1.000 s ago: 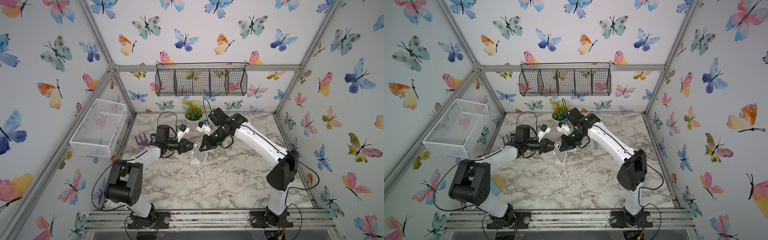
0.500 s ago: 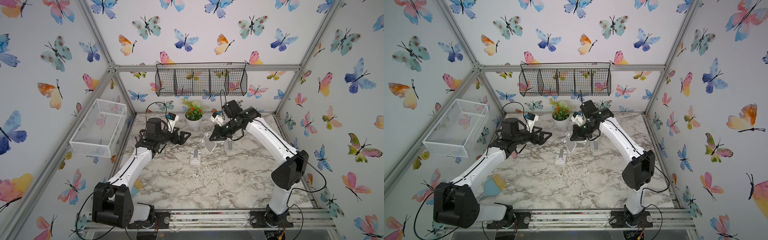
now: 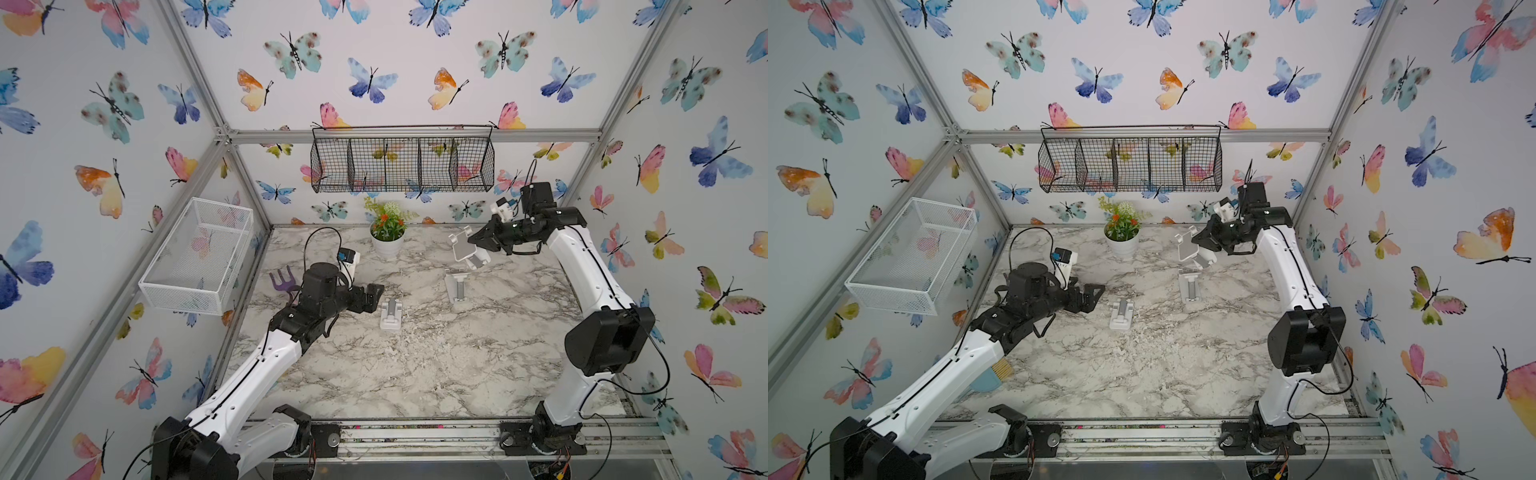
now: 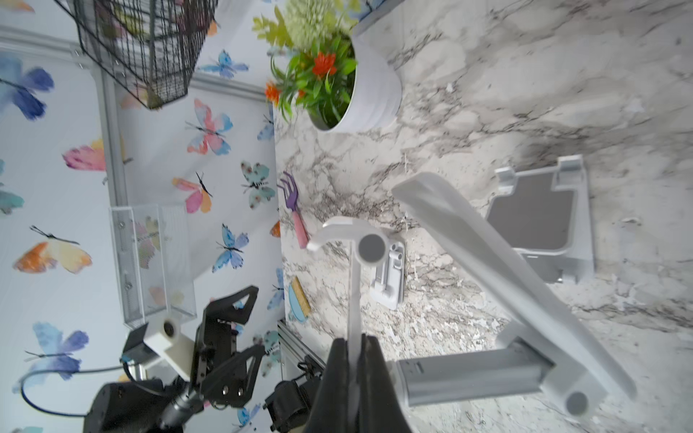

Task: Open the phone stand
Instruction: Place the phone stand at the center of the board.

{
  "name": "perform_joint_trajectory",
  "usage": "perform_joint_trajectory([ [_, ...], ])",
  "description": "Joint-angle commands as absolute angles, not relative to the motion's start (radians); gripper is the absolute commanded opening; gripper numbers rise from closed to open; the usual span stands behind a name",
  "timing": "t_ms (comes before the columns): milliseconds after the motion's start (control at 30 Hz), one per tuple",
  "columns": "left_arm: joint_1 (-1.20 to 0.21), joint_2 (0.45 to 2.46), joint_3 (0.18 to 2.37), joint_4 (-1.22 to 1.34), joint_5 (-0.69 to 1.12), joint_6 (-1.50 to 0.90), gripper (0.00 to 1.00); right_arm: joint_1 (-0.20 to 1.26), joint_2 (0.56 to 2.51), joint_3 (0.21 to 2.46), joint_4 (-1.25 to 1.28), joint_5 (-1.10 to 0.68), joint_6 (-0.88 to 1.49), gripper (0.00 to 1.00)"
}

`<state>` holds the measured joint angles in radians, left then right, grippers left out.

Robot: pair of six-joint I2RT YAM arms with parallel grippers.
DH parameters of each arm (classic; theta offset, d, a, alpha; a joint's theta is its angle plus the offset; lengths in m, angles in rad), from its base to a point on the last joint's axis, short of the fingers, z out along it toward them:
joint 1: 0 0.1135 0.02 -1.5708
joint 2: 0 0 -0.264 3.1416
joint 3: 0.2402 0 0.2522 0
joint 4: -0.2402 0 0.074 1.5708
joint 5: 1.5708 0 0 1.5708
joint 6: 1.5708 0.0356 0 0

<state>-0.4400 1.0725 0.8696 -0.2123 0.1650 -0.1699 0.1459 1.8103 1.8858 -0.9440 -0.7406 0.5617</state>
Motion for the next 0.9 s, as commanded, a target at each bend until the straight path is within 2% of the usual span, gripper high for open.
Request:
perform_joint_trajectory([
  [0, -0.465, 1.029, 0.882, -0.291, 0.109, -0.183, 0.98, 0.064, 1.82, 1.844, -0.851, -0.866, 0.624, 0.01],
  [133, -0.474, 1.014, 0.9, -0.327, 0.119, -0.173, 0.98, -0.053, 1.839, 1.764, -0.769, -0.944, 0.664, 0.01],
  [267, -0.474, 1.017, 0.918, -0.351, 0.128, -0.154, 0.98, -0.109, 1.892, 1.686, -0.725, -1.025, 0.658, 0.0],
  [433, -0.474, 1.032, 0.924, -0.354, 0.148, -0.141, 0.98, -0.114, 2.001, 1.676, -0.823, -1.072, 0.541, 0.0],
  [867, -0.487, 1.062, 0.911, -0.346, 0.17, -0.108, 0.98, -0.124, 2.086, 1.538, -0.699, -1.103, 0.57, 0.0],
])
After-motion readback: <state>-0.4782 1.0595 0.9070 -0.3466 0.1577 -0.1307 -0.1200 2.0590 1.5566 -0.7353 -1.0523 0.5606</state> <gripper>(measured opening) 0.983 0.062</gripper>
